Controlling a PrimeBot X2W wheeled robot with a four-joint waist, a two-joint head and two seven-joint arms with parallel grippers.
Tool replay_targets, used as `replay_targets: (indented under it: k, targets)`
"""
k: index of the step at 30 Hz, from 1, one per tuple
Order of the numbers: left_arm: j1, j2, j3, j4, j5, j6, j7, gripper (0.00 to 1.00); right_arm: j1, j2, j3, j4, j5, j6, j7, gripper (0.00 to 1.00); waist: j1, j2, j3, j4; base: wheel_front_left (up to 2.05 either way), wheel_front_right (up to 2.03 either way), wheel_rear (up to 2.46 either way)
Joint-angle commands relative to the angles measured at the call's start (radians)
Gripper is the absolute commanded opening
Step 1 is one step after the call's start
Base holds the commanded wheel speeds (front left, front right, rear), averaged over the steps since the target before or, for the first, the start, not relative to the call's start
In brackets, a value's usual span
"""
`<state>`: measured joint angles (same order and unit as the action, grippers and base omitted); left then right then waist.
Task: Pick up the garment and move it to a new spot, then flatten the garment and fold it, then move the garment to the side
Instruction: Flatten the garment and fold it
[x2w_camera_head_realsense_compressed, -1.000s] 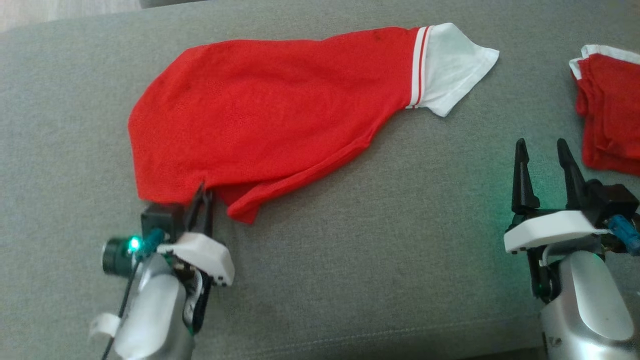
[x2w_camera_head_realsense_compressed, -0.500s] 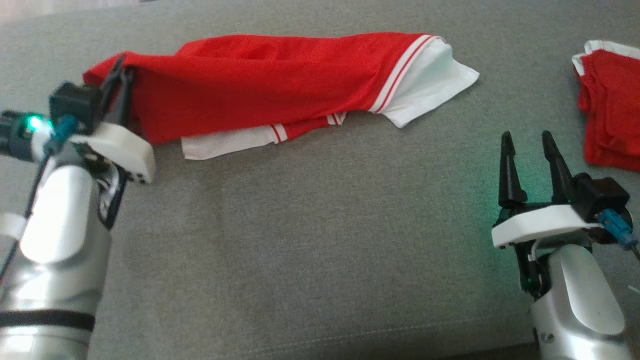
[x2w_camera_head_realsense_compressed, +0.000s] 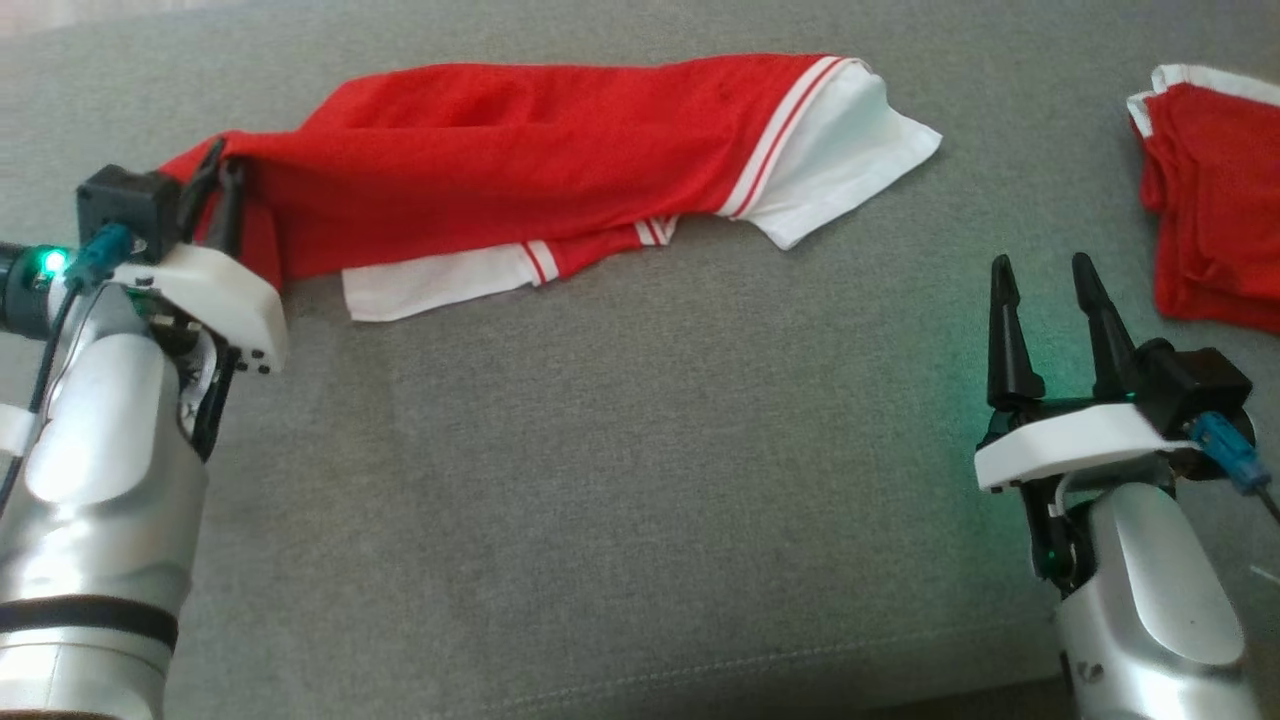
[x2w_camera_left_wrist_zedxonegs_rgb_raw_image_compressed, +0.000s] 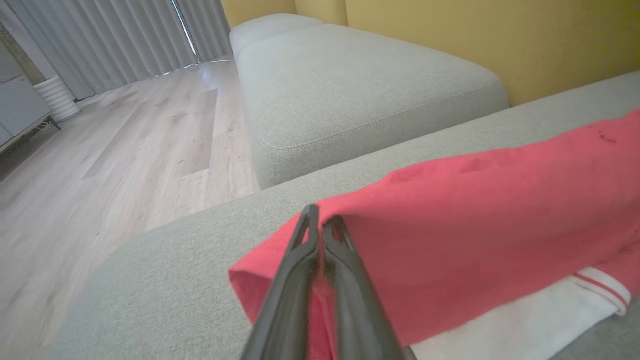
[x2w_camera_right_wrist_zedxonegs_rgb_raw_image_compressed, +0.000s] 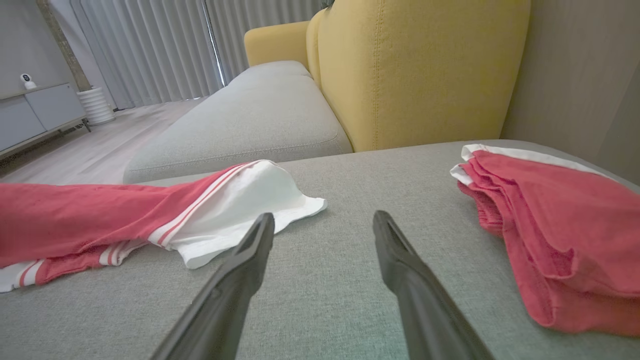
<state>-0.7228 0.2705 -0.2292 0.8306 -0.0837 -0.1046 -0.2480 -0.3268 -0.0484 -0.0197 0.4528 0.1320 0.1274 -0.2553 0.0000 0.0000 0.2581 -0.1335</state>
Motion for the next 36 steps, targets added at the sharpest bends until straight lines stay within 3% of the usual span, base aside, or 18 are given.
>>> replay_targets:
  k: [1,11,23,36]
  targets:
    - [-0.052,0.041,0.037,-0.030,-0.011,0.010,-0.012,1.00,-0.027,-0.002,0.018,-0.031,-0.004,0.003,-0.006,1.00,0.0000,0.0000,-0.007,0.009,0.00,0.00,0.00]
    - [0.032,0.014,0.103,-0.088,-0.066,0.075,-0.013,1.00,-0.021,-0.002,0.035,-0.015,0.005,0.003,-0.006,1.00,0.0000,0.0000,-0.048,0.029,0.00,0.00,0.00]
    - [0.262,-0.163,0.124,-0.273,-0.116,0.110,-0.014,1.00,0.011,-0.002,0.018,-0.022,0.005,0.003,-0.006,1.00,0.0000,0.0000,-0.097,0.045,0.00,0.00,0.00]
    - [0.272,-0.203,0.159,-0.274,-0.127,0.084,-0.014,1.00,-0.014,-0.002,0.037,-0.051,0.006,0.003,-0.006,1.00,0.0000,0.0000,-0.013,0.011,0.00,0.00,0.00]
